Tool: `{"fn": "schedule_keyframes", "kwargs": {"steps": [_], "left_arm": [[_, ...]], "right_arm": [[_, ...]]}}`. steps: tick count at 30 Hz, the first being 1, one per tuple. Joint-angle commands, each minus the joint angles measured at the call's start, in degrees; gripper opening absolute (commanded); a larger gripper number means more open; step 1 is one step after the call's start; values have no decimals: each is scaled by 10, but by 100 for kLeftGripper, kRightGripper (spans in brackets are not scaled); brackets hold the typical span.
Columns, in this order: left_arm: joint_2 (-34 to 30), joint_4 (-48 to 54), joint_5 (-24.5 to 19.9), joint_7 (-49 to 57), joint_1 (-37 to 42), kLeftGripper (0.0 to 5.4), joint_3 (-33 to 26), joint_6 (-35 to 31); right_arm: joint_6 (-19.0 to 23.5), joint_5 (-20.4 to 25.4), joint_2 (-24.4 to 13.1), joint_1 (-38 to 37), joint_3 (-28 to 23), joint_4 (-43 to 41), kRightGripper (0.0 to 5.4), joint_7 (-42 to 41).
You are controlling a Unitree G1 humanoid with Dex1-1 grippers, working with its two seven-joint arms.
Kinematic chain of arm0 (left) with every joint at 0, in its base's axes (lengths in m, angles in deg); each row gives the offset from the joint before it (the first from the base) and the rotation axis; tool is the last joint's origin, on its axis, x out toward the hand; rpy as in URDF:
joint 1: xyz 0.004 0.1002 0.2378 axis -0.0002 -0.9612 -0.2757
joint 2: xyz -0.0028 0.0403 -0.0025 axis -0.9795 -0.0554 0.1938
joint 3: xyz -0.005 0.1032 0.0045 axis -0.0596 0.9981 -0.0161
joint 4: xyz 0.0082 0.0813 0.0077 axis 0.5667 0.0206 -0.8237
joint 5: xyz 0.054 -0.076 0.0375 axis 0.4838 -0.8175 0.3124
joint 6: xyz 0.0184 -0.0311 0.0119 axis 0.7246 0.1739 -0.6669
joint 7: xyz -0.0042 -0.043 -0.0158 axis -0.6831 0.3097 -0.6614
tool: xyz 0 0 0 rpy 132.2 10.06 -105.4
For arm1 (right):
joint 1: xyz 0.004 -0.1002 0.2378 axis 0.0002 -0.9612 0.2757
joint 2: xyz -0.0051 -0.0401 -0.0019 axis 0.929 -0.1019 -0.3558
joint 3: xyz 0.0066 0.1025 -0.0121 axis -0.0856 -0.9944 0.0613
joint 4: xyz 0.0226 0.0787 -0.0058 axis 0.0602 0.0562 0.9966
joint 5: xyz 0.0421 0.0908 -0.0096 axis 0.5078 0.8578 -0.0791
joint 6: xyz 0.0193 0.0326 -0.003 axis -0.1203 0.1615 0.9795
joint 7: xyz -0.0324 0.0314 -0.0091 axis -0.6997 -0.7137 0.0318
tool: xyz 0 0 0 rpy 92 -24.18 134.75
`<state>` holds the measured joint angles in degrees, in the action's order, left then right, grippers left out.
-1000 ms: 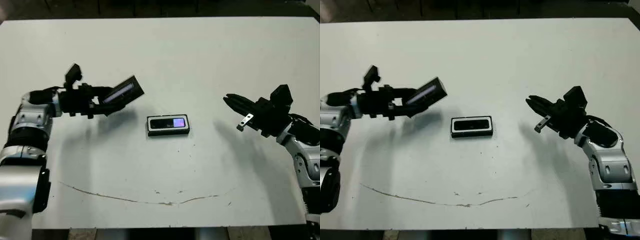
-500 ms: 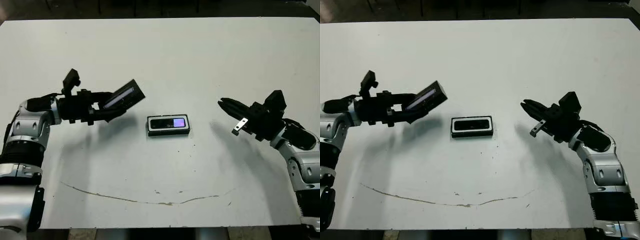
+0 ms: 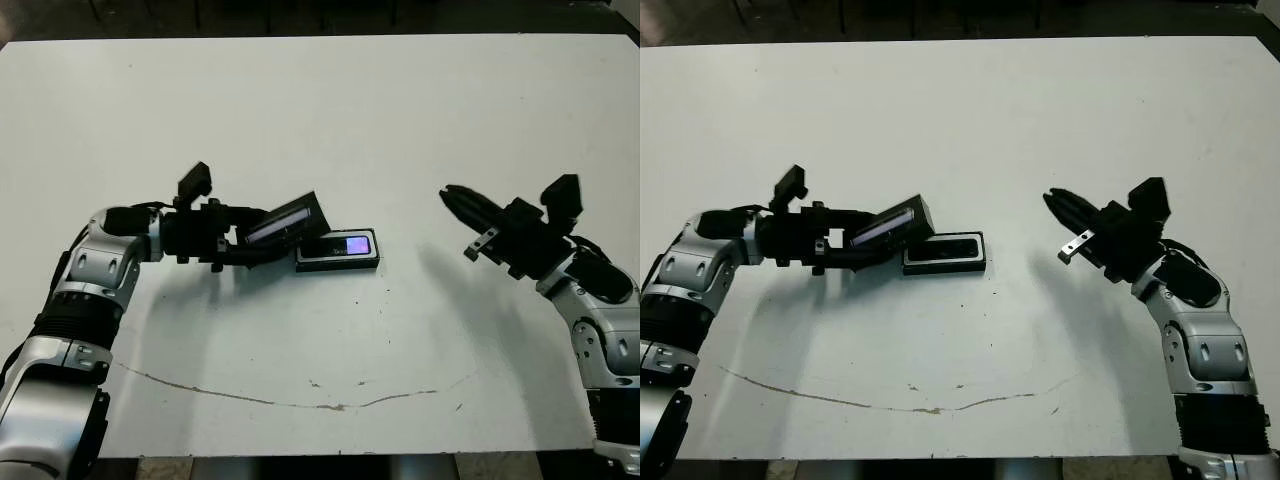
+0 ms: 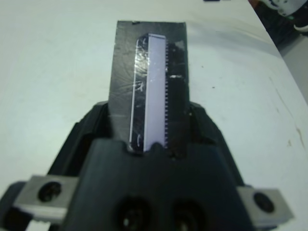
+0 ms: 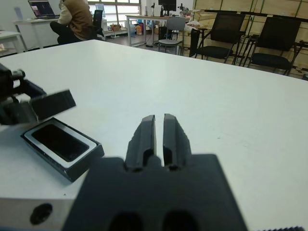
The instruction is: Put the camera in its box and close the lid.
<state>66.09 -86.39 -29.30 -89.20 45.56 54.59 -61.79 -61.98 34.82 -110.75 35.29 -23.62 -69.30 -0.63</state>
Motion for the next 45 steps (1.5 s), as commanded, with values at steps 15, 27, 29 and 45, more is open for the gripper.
{"fn": "schedule_keyframes", "kwargs": {"steps": [15,27,29,45], "left_arm": [[19,-54,27,5,1,279,35,30],[51,-45,46,22,13,279,64,25],[63,-59,53,27,20,279,70,29],[117,-134,99,39,44,279,114,67]], "right_arm": [[30,13,-12,-15,-7,-29,0,2],[28,11,-14,-16,-7,-25,0,0],[28,11,-15,-17,-8,-25,0,0],[50,16,-23,-22,-18,-44,0,5]]}}
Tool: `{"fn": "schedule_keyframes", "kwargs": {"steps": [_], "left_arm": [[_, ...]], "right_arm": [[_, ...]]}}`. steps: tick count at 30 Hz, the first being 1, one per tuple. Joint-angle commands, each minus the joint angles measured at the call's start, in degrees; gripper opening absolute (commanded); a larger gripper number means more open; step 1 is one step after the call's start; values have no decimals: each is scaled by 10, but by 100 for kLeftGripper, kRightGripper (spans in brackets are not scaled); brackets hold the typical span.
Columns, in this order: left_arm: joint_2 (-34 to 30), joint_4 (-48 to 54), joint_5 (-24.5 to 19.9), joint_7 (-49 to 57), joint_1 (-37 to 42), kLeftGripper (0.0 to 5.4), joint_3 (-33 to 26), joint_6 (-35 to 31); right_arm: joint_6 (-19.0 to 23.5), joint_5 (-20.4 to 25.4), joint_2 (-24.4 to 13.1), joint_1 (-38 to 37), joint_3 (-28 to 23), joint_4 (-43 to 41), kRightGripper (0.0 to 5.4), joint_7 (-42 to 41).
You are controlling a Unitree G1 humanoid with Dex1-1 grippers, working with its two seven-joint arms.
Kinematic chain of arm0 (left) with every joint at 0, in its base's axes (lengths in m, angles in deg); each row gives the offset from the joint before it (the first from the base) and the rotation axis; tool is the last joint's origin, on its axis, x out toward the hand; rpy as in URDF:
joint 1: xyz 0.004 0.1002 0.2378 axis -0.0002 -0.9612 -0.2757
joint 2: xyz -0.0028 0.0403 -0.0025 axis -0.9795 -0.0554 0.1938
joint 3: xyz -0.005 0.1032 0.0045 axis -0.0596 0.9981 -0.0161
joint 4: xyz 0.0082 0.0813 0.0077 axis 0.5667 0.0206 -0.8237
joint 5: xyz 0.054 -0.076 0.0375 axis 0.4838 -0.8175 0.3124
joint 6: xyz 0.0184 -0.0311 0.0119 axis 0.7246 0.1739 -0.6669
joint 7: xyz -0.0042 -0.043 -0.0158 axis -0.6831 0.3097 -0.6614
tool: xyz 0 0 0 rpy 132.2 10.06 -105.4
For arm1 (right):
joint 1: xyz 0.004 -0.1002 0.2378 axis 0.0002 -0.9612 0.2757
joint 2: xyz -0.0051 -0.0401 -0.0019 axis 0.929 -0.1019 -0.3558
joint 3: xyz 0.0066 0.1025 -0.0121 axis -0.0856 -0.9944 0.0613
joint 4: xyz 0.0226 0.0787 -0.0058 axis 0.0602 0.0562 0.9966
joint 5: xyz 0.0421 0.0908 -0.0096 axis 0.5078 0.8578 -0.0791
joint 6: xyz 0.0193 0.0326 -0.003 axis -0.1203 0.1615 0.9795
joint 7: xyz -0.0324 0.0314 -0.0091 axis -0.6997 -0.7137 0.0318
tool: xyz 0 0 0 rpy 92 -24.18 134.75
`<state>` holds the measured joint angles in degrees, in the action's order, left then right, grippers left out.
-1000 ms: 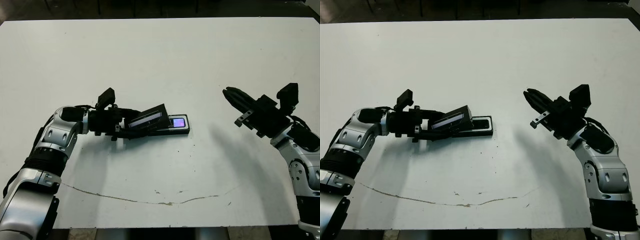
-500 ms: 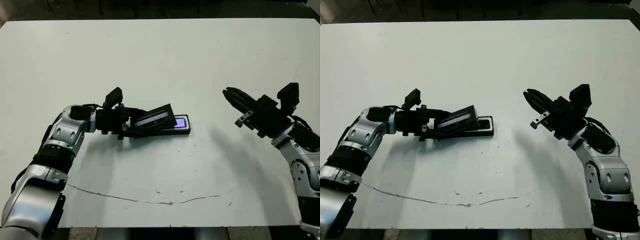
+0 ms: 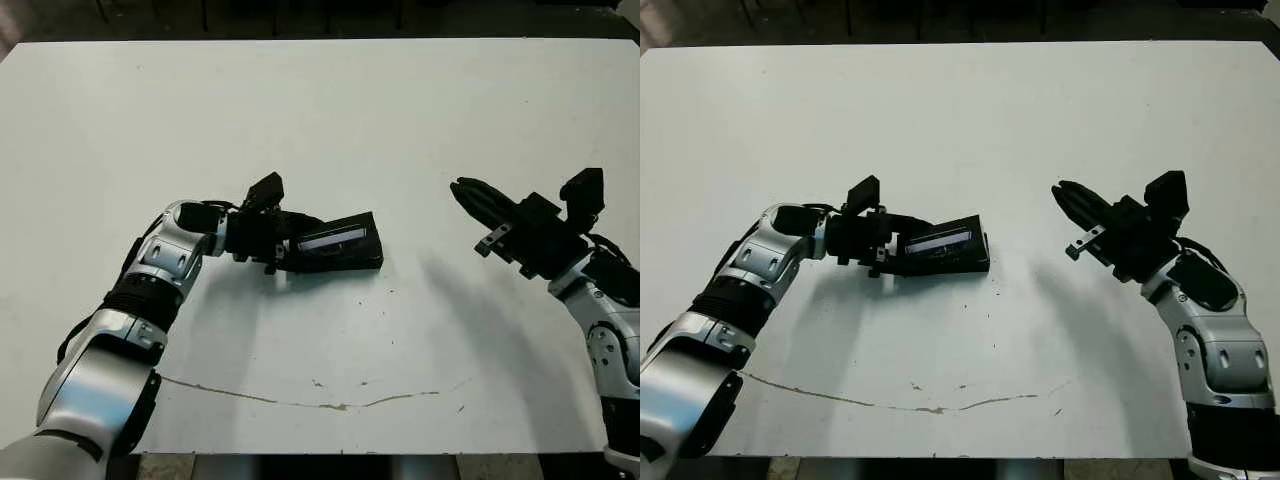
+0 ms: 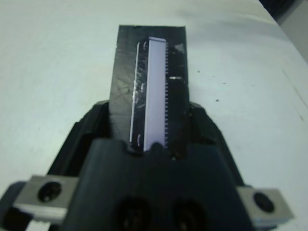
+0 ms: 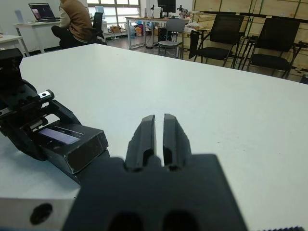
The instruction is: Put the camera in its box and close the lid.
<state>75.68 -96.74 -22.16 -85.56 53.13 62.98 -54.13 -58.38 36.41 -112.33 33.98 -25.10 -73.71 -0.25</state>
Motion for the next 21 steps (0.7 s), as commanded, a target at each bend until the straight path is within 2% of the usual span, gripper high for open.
{"fn": "schedule_keyframes", "kwargs": {"steps": [1,14,21], "left_arm": [[23,-35,30,6,-32,279,32,-8],[45,-74,88,46,-17,279,81,26],[25,-6,139,48,-8,279,135,-25]], "right_arm": [[15,2,-8,-9,-3,0,0,1],[16,-5,-16,-11,-5,-3,0,0],[19,-3,-16,-14,-5,-10,0,0]]}}
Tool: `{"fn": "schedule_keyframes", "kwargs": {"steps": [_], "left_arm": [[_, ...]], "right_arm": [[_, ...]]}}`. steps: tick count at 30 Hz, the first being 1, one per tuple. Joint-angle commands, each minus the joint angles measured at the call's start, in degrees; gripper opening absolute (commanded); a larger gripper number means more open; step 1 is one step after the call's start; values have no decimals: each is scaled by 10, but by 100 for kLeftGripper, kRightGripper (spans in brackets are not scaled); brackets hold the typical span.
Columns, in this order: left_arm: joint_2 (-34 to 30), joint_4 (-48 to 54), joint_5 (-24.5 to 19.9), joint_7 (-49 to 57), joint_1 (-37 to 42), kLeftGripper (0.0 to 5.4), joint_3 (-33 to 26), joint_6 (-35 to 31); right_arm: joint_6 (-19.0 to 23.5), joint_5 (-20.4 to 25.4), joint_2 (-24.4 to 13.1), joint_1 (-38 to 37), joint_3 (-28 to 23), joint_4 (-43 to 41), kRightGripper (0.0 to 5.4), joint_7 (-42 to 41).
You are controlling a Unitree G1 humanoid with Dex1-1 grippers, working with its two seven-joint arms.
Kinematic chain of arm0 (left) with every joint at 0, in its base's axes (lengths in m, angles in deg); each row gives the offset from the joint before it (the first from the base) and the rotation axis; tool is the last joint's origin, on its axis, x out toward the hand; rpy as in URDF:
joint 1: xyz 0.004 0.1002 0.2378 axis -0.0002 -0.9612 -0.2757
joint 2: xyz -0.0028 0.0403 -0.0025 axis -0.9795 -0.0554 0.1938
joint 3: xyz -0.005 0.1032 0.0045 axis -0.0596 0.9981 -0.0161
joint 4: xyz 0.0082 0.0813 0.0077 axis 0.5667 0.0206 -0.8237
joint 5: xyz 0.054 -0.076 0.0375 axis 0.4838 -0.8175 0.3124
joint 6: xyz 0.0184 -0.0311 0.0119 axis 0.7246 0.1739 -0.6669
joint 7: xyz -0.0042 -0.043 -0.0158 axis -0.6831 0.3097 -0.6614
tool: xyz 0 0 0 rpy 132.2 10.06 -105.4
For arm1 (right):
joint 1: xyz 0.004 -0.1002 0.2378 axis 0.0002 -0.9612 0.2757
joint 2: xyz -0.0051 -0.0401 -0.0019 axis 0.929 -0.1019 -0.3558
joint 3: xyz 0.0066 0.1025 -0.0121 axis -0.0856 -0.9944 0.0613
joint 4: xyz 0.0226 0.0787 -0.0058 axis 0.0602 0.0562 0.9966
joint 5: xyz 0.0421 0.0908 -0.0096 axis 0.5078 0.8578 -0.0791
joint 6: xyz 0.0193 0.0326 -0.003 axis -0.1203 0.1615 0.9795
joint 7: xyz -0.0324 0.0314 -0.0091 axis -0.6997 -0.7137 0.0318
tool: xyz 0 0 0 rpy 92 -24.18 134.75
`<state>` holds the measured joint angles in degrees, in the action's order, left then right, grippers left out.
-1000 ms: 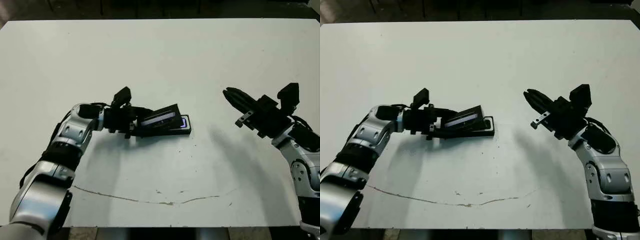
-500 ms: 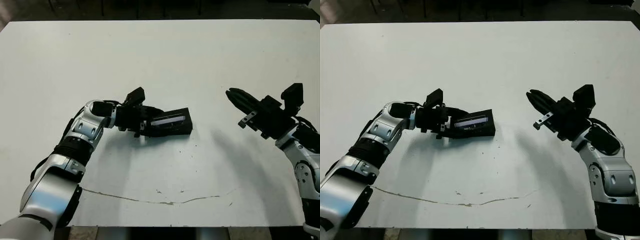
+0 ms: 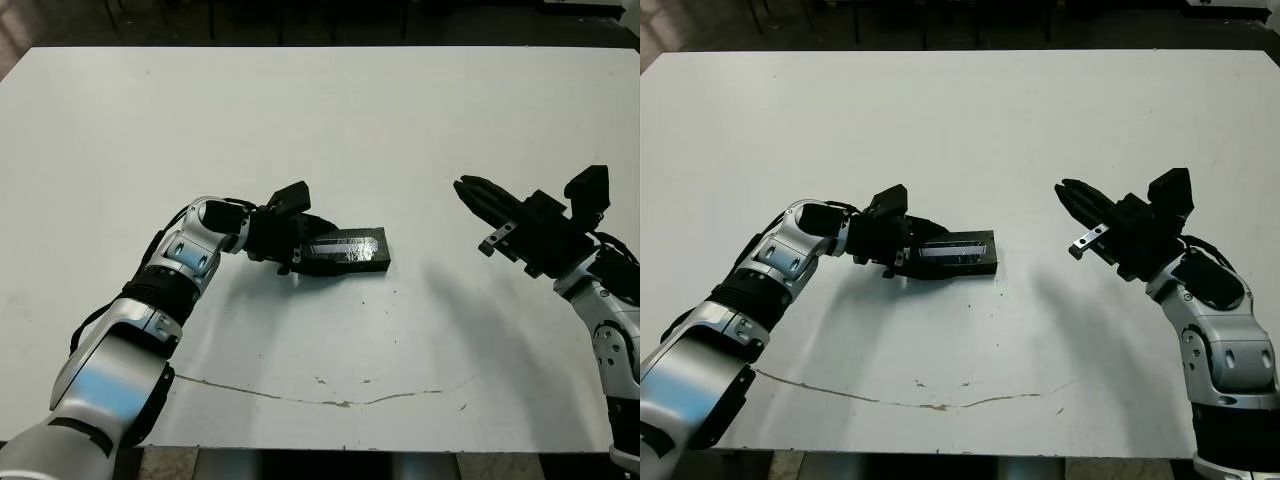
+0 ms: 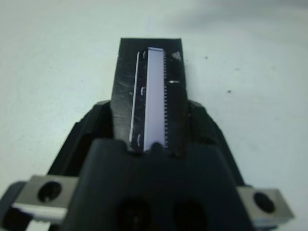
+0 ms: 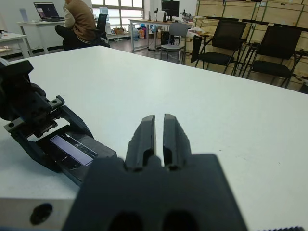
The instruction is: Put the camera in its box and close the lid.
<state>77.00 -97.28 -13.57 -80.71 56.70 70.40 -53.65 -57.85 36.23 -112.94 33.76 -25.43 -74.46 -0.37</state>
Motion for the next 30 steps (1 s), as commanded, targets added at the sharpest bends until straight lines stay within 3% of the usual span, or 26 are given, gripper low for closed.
{"fn": "schedule_keyframes", "kwargs": {"steps": [1,6,11,18,26,30], "left_arm": [[7,8,56,-5,-44,279,64,-29],[-20,29,60,-20,-43,279,77,-12],[-51,57,64,-53,-36,279,98,-40],[-87,52,60,-57,-44,405,105,-8],[-135,12,43,-42,-63,530,60,23],[-169,2,47,-27,-79,539,40,71]], "right_arm": [[19,0,-10,-12,-2,-4,0,2],[22,2,-8,-12,-1,-5,0,1],[24,0,-7,-12,1,-10,0,4],[34,-3,-10,-14,2,-20,0,8],[31,0,-11,-16,-1,-15,0,-2],[35,5,-12,-15,-2,-11,0,-7]]}}
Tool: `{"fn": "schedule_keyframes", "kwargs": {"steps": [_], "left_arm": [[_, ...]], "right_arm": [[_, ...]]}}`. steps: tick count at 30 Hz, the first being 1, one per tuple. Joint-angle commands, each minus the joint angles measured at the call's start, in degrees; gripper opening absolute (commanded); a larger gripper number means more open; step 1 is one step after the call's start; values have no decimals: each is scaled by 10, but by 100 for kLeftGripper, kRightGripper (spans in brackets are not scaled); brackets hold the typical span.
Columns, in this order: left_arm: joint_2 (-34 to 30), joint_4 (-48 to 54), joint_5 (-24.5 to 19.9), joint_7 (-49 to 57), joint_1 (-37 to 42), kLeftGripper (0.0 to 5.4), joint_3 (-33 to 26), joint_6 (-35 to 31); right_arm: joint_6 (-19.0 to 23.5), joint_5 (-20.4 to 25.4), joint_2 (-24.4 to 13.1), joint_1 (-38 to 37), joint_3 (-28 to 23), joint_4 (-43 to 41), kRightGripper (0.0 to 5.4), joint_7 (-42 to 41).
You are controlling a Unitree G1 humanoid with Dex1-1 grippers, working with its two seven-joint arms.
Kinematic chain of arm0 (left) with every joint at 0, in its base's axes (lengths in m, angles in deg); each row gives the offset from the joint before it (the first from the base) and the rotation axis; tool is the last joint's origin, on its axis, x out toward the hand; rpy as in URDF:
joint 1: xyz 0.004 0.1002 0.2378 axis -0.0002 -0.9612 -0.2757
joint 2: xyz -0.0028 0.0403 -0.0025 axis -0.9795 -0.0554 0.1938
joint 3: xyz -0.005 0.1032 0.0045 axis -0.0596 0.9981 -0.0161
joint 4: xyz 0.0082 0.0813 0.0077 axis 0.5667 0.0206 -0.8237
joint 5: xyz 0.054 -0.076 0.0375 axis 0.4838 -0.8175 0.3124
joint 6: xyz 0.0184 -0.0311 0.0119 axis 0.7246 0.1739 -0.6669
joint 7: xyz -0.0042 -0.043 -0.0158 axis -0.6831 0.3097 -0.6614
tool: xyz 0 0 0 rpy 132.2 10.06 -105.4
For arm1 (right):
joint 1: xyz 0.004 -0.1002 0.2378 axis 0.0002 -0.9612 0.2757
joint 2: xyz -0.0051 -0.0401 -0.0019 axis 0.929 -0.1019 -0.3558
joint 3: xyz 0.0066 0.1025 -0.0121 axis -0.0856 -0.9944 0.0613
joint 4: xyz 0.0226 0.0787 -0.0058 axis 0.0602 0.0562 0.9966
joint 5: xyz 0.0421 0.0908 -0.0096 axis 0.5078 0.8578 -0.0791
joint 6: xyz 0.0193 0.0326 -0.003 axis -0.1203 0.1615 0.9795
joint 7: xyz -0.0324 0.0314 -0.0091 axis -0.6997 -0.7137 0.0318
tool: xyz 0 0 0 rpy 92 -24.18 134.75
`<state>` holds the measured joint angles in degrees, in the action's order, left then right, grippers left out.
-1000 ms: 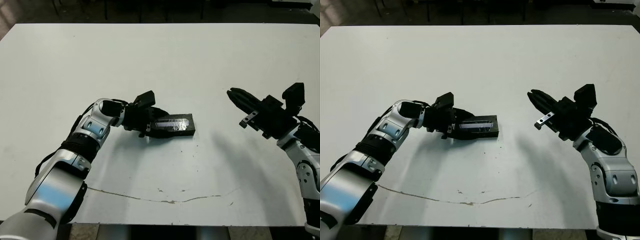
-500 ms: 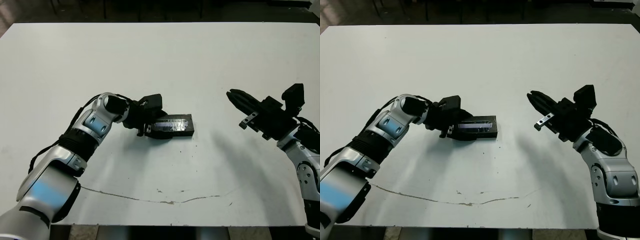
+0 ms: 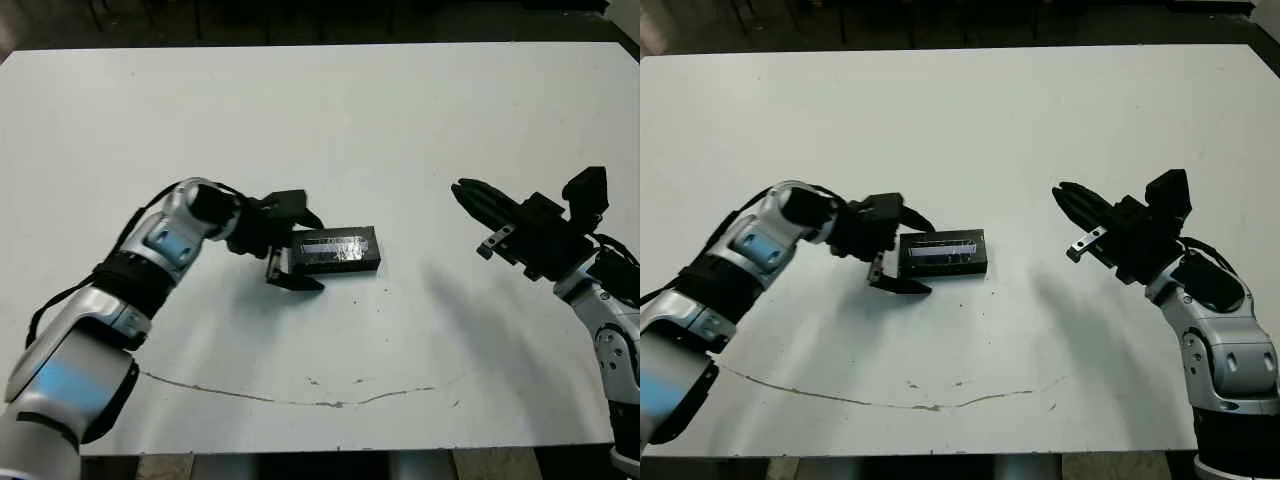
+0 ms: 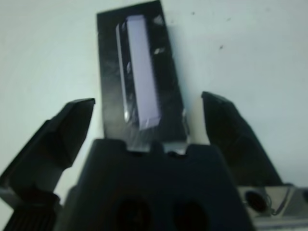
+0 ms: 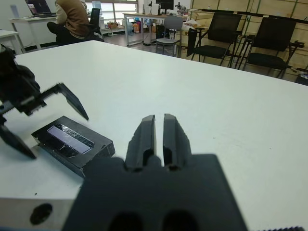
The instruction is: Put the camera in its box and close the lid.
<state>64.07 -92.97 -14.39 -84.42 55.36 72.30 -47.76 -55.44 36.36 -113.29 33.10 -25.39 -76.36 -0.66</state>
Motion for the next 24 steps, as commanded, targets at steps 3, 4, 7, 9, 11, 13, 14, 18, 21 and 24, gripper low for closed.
{"fn": "schedule_keyframes", "kwargs": {"steps": [3,4,7,9,11,13,14,18,21,24], "left_arm": [[-59,-52,50,16,-75,539,7,22],[-65,-57,47,19,-78,539,1,31],[-78,-71,37,24,-88,539,-20,45],[-86,-78,25,30,-97,539,-39,43],[-100,-82,22,41,-105,539,-54,50],[-114,-80,20,49,-112,539,-68,56],[-121,-75,18,51,-115,539,-75,56],[-150,-18,-24,50,-135,539,-125,23],[-148,100,-85,106,-188,539,-205,-23],[-101,258,-155,210,-252,511,-281,-104]], "right_arm": [[9,4,-7,-6,-1,11,0,-5],[9,5,-6,-5,0,12,0,-6],[7,9,-5,-2,0,18,0,-10],[6,8,-5,-1,1,19,0,-9],[-1,5,-5,-1,3,22,0,-11],[-2,6,-3,-2,3,22,0,-10],[-1,7,-2,-2,3,22,0,-10],[-5,6,2,-3,6,21,0,-8],[0,8,6,-4,7,18,0,-2],[3,7,12,-5,10,15,0,7]]}}
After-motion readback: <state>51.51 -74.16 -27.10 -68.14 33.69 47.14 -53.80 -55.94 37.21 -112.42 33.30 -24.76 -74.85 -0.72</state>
